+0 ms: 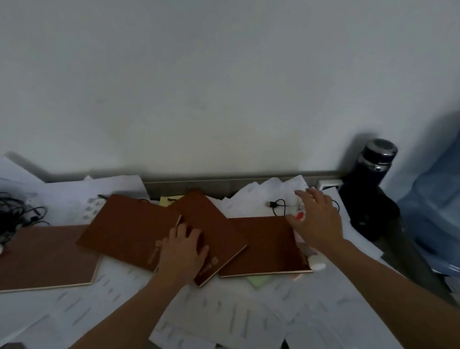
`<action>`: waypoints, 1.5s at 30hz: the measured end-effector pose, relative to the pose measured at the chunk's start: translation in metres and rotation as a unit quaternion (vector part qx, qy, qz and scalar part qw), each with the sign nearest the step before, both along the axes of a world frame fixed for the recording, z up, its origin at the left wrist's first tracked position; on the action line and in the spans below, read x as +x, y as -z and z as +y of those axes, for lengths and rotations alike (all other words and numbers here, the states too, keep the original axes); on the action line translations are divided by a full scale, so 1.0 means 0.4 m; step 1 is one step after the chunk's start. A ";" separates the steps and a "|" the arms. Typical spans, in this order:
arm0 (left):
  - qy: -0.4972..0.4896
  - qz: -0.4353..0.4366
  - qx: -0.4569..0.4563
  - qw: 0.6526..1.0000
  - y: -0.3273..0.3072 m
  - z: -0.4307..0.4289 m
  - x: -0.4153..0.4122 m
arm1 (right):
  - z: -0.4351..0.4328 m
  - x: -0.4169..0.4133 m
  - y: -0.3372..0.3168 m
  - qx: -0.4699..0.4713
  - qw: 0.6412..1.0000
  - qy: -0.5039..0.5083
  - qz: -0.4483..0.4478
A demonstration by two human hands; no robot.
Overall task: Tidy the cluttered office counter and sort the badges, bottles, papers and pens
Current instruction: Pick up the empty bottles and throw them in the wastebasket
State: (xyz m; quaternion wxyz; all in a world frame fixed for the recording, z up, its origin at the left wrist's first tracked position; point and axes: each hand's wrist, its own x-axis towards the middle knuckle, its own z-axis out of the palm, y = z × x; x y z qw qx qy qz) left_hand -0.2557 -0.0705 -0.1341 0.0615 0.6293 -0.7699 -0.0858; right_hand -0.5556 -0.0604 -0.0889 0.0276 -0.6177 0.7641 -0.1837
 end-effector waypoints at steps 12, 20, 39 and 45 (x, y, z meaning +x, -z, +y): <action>0.039 0.031 -0.062 0.997 0.039 -0.032 0.018 | -0.062 0.063 -0.016 0.082 0.995 -0.028 -0.048; -0.061 0.284 -0.114 0.950 -0.098 -0.092 0.268 | -0.161 0.358 -0.097 0.044 0.975 -0.169 -0.135; -0.390 0.288 -0.091 0.870 -0.085 -0.167 1.147 | -0.312 1.194 0.023 0.132 0.936 -0.309 -0.105; -0.448 0.427 0.012 0.786 -0.028 -0.259 1.165 | -0.319 1.207 0.062 0.157 0.943 -0.276 -0.096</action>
